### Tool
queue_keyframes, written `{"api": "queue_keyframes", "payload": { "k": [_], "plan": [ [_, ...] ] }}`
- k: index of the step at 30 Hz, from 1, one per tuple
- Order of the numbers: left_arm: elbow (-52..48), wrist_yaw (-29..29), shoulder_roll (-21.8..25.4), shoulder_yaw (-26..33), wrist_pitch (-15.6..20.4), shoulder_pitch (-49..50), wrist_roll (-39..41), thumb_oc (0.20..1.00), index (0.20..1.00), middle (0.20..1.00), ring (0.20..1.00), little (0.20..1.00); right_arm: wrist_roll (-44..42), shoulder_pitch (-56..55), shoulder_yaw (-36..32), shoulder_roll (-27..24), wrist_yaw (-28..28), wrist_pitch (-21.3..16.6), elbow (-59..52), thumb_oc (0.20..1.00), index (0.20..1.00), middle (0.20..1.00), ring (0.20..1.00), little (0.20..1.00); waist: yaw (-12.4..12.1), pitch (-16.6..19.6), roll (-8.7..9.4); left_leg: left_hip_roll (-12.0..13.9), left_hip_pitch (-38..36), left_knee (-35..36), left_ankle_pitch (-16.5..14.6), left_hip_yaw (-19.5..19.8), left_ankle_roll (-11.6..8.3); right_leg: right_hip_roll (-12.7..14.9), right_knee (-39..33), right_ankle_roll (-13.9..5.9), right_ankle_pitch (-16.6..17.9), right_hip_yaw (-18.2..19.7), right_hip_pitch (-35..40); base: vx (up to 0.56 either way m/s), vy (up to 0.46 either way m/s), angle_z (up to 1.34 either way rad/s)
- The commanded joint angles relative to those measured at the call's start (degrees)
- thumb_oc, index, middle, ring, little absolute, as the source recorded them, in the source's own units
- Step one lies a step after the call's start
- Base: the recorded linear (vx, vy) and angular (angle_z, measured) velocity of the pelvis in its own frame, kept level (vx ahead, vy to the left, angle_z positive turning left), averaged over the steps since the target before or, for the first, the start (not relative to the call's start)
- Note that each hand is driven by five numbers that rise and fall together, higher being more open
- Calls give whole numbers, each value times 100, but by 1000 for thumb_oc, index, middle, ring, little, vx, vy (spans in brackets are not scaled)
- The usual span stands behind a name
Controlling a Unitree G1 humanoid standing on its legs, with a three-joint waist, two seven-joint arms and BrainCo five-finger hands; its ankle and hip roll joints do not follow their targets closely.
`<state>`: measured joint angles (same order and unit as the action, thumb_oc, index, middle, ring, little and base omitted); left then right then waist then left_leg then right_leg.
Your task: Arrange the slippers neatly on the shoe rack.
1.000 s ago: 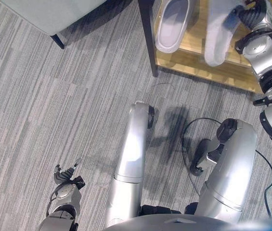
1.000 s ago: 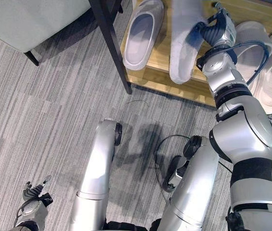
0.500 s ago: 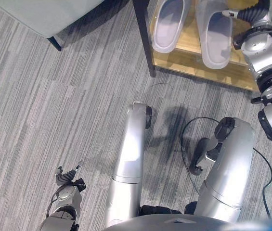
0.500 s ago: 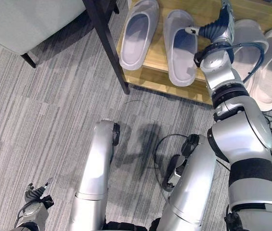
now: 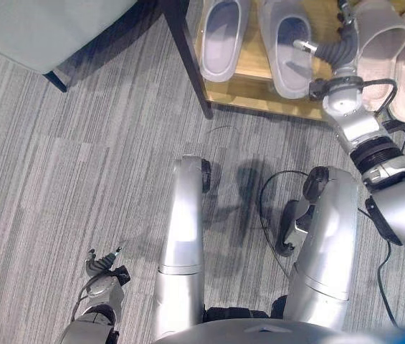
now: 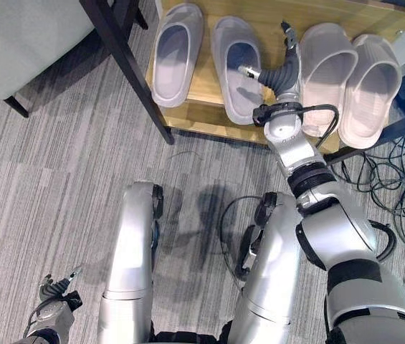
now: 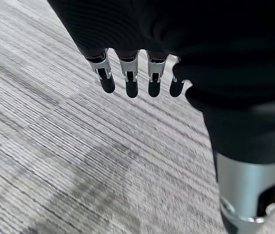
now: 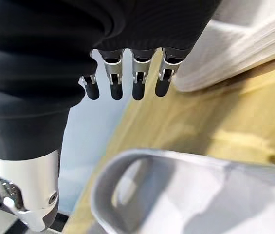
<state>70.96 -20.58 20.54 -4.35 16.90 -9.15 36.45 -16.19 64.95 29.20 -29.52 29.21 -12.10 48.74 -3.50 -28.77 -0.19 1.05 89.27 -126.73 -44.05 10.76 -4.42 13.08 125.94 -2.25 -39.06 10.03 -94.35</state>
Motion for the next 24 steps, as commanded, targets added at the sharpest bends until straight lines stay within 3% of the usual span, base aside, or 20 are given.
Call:
{"api": "queue_keyframes", "payload": {
  "k": [1, 11, 24],
  "plan": [
    [129, -254, 33, -2, 58, 81, -124, 1000, 1000, 1000, 1000, 1000, 430, 403, -242, -67, 111, -221, -678, 1000, 1000, 1000, 1000, 1000, -244, -96, 41, -171, 69, 174, 171, 508, 375, 145, 339, 491, -210, 483, 439, 11, 26, -5],
    [84, -452, -58, 30, 23, 120, -327, 1000, 1000, 1000, 1000, 1000, 529, -439, -668, 436, 235, -349, -1338, 1000, 1000, 1000, 1000, 1000, -137, -98, 47, -141, 69, -150, 48, 549, 390, 73, 592, 453, -237, 515, 439, 5, 2, -4],
    [177, -565, -117, 78, -33, 130, -460, 1000, 1000, 1000, 1000, 1000, 578, -932, -573, 859, 125, -365, -1587, 1000, 1000, 1000, 1000, 1000, -74, -101, 17, -157, 69, -241, 30, 558, 385, 24, 676, 451, -252, 545, 439, 0, 0, 0]
  ]
}}
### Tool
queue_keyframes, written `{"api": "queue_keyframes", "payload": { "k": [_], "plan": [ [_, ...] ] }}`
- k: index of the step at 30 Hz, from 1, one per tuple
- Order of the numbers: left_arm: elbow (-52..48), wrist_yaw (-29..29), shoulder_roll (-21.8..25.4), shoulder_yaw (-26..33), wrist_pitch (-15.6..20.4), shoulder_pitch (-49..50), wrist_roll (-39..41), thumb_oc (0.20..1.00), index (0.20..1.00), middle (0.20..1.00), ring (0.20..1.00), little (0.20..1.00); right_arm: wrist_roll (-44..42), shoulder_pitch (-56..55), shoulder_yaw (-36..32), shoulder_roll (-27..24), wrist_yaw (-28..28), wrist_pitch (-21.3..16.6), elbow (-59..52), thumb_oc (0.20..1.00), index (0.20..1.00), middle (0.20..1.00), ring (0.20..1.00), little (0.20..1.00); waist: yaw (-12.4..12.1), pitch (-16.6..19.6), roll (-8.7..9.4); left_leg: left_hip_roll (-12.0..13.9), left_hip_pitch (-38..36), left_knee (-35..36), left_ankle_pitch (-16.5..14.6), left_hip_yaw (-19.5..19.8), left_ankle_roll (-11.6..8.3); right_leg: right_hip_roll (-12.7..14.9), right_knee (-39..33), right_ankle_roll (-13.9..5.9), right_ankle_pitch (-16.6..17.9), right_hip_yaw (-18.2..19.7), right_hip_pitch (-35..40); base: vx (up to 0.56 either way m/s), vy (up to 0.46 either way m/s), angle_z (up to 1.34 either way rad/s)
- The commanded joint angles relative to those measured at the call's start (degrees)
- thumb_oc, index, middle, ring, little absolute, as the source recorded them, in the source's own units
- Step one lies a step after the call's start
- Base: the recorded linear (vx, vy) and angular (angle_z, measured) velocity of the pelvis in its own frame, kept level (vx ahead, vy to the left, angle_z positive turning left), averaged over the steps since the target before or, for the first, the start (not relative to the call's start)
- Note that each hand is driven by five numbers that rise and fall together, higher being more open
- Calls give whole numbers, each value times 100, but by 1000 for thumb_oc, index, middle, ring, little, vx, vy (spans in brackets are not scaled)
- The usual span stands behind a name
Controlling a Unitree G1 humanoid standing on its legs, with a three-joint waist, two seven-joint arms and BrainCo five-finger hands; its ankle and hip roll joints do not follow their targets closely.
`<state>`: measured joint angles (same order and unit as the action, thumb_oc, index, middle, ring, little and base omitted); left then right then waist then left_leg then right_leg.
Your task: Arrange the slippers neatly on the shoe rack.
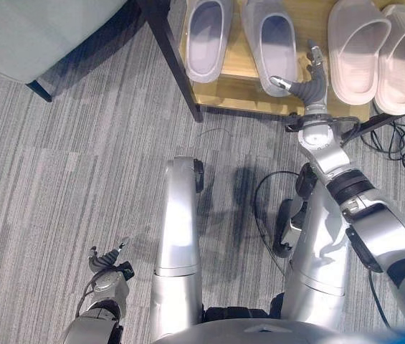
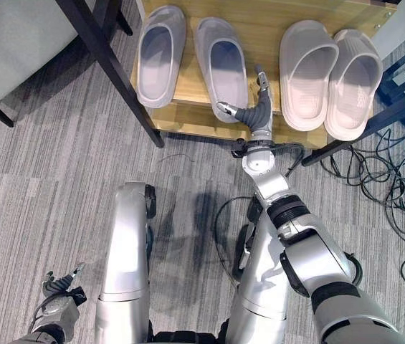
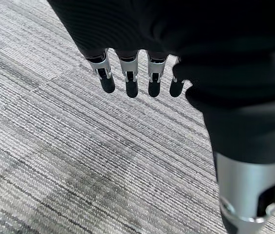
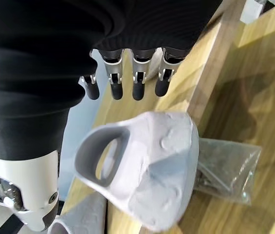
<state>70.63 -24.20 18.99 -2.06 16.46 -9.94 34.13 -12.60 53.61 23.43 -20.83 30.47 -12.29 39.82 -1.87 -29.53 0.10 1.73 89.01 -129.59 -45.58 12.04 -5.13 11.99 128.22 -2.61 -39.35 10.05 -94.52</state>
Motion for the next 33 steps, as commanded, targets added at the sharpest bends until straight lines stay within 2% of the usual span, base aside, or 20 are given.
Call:
{"api": "queue_keyframes", "payload": {
  "k": [1, 12, 21, 33],
  "plan": [
    [208, -209, 34, -154, 7, 203, -231, 1000, 1000, 1000, 1000, 1000, 232, 186, 18, 27, -17, -346, -726, 1000, 1000, 1000, 1000, 1000, -236, -25, -12, -223, 94, 38, 181, 431, 457, 131, 454, 487, -226, 540, 456, 0, 0, 0],
    [184, -289, 63, -187, 12, 144, -352, 1000, 1000, 1000, 1000, 1000, 310, 233, 293, 332, -200, -364, -913, 1000, 1000, 1000, 1000, 1000, -250, -25, -54, -240, 94, -19, 175, 457, 435, 101, 543, 471, -226, 564, 456, 0, 0, 0],
    [325, -305, 96, -223, 4, 143, -404, 1000, 1000, 1000, 1000, 1000, 287, 713, 523, 610, -261, -362, -693, 1000, 1000, 1000, 1000, 1000, -292, -24, -89, -241, 94, -61, 177, 458, 409, 84, 617, 455, -190, 607, 456, 0, 0, 0],
    [408, -276, 114, -208, -7, 188, -448, 1000, 1000, 1000, 1000, 1000, 399, 929, 505, 462, -223, -302, -593, 1000, 1000, 1000, 1000, 1000, -347, -22, -83, -272, 94, -63, 208, 466, 395, 83, 642, 447, -169, 629, 456, 0, 0, 0]
  ]
}}
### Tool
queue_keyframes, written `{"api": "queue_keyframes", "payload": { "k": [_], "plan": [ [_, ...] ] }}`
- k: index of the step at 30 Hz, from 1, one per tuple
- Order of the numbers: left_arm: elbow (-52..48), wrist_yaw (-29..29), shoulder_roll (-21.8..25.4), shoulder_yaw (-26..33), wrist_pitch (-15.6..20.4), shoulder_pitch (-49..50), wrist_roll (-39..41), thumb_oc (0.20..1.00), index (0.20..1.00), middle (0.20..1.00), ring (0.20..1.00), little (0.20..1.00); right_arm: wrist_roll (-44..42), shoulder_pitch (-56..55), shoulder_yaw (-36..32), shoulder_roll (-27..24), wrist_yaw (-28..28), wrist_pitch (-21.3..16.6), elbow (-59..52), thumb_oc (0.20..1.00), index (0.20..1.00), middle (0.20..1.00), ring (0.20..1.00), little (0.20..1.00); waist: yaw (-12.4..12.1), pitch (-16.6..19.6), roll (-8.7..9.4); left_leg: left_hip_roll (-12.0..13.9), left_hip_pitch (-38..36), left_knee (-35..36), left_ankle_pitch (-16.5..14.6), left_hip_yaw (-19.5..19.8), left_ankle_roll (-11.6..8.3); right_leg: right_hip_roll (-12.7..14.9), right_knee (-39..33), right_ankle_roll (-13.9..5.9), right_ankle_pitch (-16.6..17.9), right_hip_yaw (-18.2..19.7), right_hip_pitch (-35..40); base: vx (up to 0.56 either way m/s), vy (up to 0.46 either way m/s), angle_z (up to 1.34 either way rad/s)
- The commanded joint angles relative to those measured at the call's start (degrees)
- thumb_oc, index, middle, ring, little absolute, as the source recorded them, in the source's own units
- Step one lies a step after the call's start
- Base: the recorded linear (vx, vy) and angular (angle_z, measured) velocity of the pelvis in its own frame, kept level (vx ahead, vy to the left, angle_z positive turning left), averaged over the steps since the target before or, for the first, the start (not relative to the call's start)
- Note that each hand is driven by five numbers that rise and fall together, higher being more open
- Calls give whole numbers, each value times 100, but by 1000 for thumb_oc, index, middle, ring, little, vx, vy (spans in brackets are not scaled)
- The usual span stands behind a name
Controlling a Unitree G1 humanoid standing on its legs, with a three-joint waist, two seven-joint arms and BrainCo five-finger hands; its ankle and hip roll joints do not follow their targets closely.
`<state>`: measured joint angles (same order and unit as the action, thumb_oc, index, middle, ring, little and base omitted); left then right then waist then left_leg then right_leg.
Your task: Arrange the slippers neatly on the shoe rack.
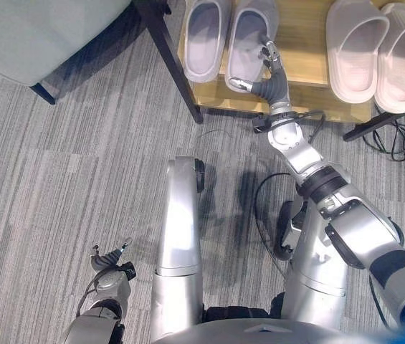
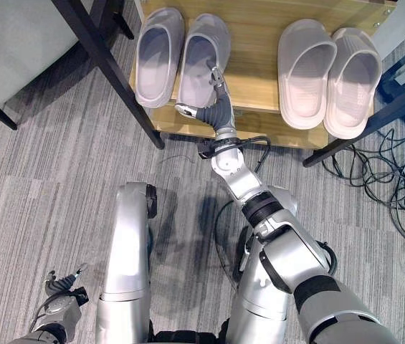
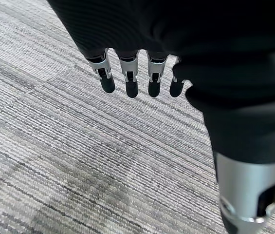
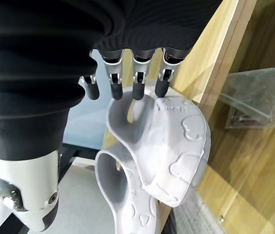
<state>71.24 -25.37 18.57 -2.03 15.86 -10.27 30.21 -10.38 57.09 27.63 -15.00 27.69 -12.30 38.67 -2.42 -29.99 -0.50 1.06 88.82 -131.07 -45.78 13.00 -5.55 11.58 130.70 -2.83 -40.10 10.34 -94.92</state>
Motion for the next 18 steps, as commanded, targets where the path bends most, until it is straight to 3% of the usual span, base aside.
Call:
{"api": "queue_keyframes", "payload": {
  "k": [1, 18],
  "plan": [
    [360, -163, 159, -210, 48, 220, -64, 1000, 1000, 1000, 1000, 1000, 150, 562, 58, -143, 44, -304, -482, 1000, 1000, 1000, 1000, 1000, -301, 24, -7, -208, 114, 74, 227, 369, 436, 122, 406, 465, -84, 606, 496, 0, 0, 0],
    [414, -194, 204, -246, 101, 258, -96, 1000, 1000, 1000, 1000, 1000, -179, 643, 140, 194, -80, -355, -221, 1000, 1000, 1000, 1000, 1000, -408, 21, 53, -245, 114, 82, 240, 379, 409, 111, 418, 473, -66, 588, 496, 0, 0, 0]
  ]
}}
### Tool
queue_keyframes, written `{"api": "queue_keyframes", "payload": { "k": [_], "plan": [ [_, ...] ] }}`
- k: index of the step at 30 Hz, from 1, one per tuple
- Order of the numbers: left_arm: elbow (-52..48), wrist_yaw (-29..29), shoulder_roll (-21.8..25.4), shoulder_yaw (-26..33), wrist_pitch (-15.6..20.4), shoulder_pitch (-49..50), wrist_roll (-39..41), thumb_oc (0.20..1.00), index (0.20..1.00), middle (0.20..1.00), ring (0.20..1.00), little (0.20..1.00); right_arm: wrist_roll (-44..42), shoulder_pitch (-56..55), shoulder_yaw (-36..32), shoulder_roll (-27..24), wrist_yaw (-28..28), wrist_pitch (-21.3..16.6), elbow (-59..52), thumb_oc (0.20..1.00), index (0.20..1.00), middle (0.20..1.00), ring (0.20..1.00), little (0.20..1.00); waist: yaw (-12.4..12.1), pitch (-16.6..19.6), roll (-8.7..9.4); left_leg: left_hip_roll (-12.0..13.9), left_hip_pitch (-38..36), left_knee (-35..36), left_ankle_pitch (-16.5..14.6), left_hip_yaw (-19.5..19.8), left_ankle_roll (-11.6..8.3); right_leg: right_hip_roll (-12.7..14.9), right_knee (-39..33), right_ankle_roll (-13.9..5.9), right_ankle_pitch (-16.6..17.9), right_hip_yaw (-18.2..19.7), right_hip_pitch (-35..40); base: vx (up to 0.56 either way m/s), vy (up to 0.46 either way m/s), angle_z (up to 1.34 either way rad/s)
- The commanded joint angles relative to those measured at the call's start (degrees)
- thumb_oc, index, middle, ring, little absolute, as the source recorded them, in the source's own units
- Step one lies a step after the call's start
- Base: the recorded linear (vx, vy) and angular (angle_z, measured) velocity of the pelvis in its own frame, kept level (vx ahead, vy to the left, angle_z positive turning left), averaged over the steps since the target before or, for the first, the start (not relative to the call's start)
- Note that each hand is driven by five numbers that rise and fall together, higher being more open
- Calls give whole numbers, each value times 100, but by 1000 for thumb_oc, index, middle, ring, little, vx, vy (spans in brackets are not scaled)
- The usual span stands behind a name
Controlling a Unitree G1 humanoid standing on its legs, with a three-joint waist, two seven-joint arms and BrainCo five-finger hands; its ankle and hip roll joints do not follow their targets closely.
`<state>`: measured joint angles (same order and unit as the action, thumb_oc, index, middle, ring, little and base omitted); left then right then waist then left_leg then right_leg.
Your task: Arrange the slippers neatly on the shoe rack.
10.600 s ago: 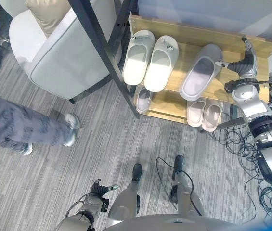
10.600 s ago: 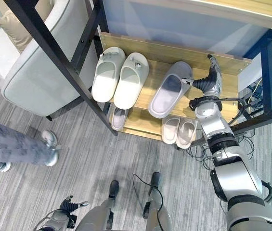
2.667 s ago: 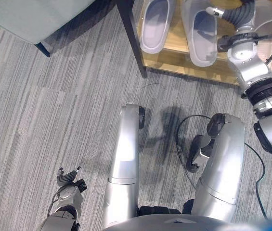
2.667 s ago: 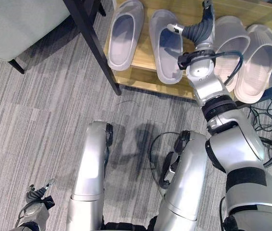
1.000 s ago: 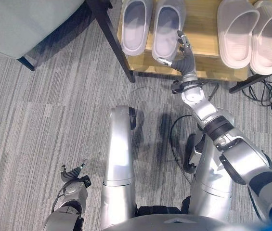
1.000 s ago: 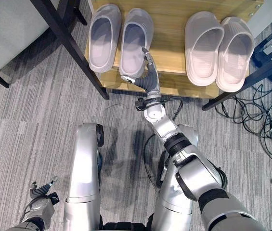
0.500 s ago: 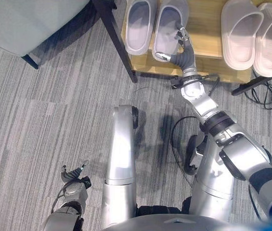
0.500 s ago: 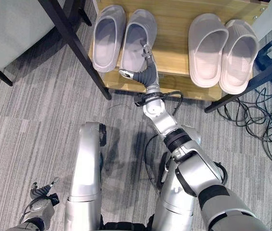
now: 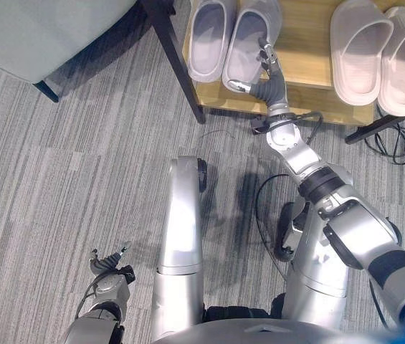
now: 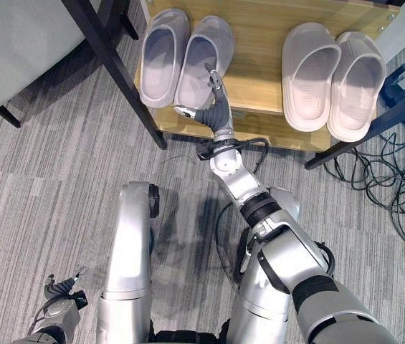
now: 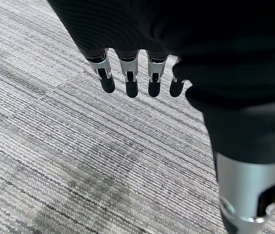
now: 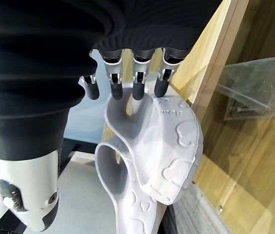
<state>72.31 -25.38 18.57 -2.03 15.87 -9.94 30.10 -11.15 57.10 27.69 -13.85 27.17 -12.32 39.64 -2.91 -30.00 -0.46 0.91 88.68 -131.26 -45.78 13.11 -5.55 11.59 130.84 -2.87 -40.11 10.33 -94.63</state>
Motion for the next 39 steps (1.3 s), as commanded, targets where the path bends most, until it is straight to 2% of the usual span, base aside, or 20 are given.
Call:
{"api": "queue_keyframes", "payload": {
  "k": [1, 8, 12, 14, 15, 16, 20, 24, 26, 28, 29, 31, 32, 34, 36, 38, 39],
  "plan": [
    [309, -207, 196, -234, 91, 228, -99, 1000, 1000, 1000, 1000, 1000, 81, 613, 134, 45, 42, -316, -404, 1000, 1000, 1000, 1000, 1000, -354, 22, 72, -233, 127, 92, 239, 374, 399, 99, 413, 478, -62, 600, 468, 0, 0, 0],
    [350, -274, 117, -97, 45, 275, -200, 1000, 1000, 1000, 1000, 1000, 998, 300, -116, -340, 541, -228, -869, 1000, 1000, 1000, 1000, 1000, -284, 22, 92, -227, 127, 50, 218, 395, 413, 74, 419, 492, -73, 595, 468, 0, 0, 0],
    [343, -313, 44, 26, 20, 267, -363, 1000, 1000, 1000, 1000, 1000, 1749, -96, -260, -794, 691, -177, -1815, 1000, 1000, 1000, 1000, 1000, -208, 22, 133, -217, 127, 21, 200, 398, 418, 68, 431, 471, -70, 588, 468, 0, 0, 0],
    [272, -331, -23, 139, 24, 205, -499, 1000, 1000, 1000, 1000, 1000, 2385, -714, -511, -1321, 745, -166, -2896, 1000, 1000, 1000, 1000, 1000, -93, 22, 210, -214, 127, 5, 183, 414, 417, 70, 408, 458, -67, 589, 468, 0, 0, 0],
    [206, -351, -74, 190, 19, 170, -595, 1000, 1000, 1000, 1000, 1000, 2835, -1175, -772, -1755, 786, -91, -3526, 1000, 1000, 1000, 1000, 1000, -35, 23, 262, -219, 127, 12, 175, 424, 414, 65, 396, 451, -71, 610, 468, 0, 0, 0],
    [129, -393, -138, 243, 42, 154, -690, 1000, 1000, 1000, 1000, 1000, 3032, -1798, -1111, -1974, 813, -120, -4021, 1000, 1000, 1000, 1000, 1000, 31, 22, 315, -213, 127, 18, 162, 436, 413, 75, 381, 436, -61, 617, 468, 0, 0, 0],
    [-118, -461, -324, 338, 152, 264, -675, 1000, 1000, 1000, 1000, 1000, 2958, -3603, -2136, -2107, 877, -240, -4771, 1000, 1000, 1000, 1000, 1000, 157, 24, 448, -180, 127, 47, 143, 445, 417, 101, 331, 410, -38, 608, 468, -5, 9, -7],
    [-394, -517, -359, 399, 264, 247, -689, 1000, 1000, 1000, 1000, 1000, 3131, -4723, -2893, -2115, 1066, -208, -4807, 1000, 1000, 1000, 1000, 1000, 203, 30, 533, -151, 127, 172, 177, 421, 402, 141, 155, 377, 46, 606, 468, -12, 10, -4],
    [-609, -549, -284, 345, 323, 176, -724, 1000, 1000, 1000, 1000, 1000, 2969, -5094, -3182, -2027, 1177, -157, -4430, 1000, 1000, 1000, 1000, 1000, 244, 197, 579, -72, 127, 510, 231, 377, 400, 175, -225, 374, 130, 544, 468, -52, 50, -8],
    [-922, -454, -165, 311, 368, 44, -652, 1000, 1000, 1000, 1000, 1000, 2337, -5307, -3280, -1745, 1163, -77, -3364, 1000, 1000, 1000, 1000, 1000, 302, 679, 625, 203, 127, 1657, 537, 118, 439, 350, -1343, 354, 402, 272, 473, -124, 70, -36],
    [-925, -452, -161, 310, 366, 53, -649, 1000, 1000, 1000, 1000, 1000, 2332, -5305, -3273, -1746, 1166, -88, -3348, 1000, 1000, 1000, 1000, 1000, 309, 705, 628, 201, 127, 1701, 565, 109, 447, 358, -1383, 364, 425, 259, 473, -138, 56, -37],
    [-1068, -339, -62, 288, 358, -58, -604, 1000, 1000, 1000, 1000, 1000, 1848, -5288, -3288, -1474, 1185, -64, -2286, 1000, 1000, 1000, 1000, 1000, 364, 1113, 556, 319, 127, 2503, 980, 3, 476, 540, -2210, 319, 599, -111, 599, -121, 81, 6],
    [-1044, -186, 72, 226, 242, -108, -563, 1000, 1000, 1000, 1000, 1000, 932, -5150, -3362, -1071, 1071, -79, -945, 1000, 1000, 1000, 1000, 1000, 406, 1421, 462, 427, -20, 3245, 1363, -31, 487, 720, -2988, 264, 778, -509, 849, -137, 127, 38],
    [-858, 10, 97, 226, 174, -83, -453, 1000, 1000, 1000, 1000, 1000, 349, -5010, -3242, -774, 812, -14, 526, 1000, 1000, 1000, 1000, 1000, 379, 1442, 442, 496, -778, 4257, 1696, -146, 495, 812, -3975, 237, 1017, -892, 1603, -159, 85, 32],
    [-674, 128, 64, 156, 135, -46, -473, 1000, 1000, 1000, 1000, 1000, 141, -4971, -3047, -610, 557, 73, 1551, 1000, 1000, 1000, 1000, 1000, 349, 1462, 441, 539, -1416, 5056, 1974, -245, 467, 856, -4768, 217, 1208, -1150, 2290, -121, 12, 25],
    [-245, 417, -52, -26, -42, -21, -711, 1000, 1000, 1000, 1000, 1000, 32, -4889, -2778, -426, 53, 295, 3049, 1000, 1000, 1000, 1000, 1000, 285, 1556, 473, 517, -2585, 6466, 2410, -435, 397, 852, -6205, 115, 1567, -1492, 3469, -68, -24, 14],
    [-177, 465, -90, -28, -56, 3, -734, 1000, 1000, 1000, 1000, 1000, 66, -4887, -2766, -426, 19, 327, 3257, 1000, 1000, 1000, 1000, 1000, 283, 1549, 464, 516, -2829, 6678, 2460, -468, 412, 851, -6509, 116, 1616, -1571, 3721, 34, -17, 12]
  ]
}}
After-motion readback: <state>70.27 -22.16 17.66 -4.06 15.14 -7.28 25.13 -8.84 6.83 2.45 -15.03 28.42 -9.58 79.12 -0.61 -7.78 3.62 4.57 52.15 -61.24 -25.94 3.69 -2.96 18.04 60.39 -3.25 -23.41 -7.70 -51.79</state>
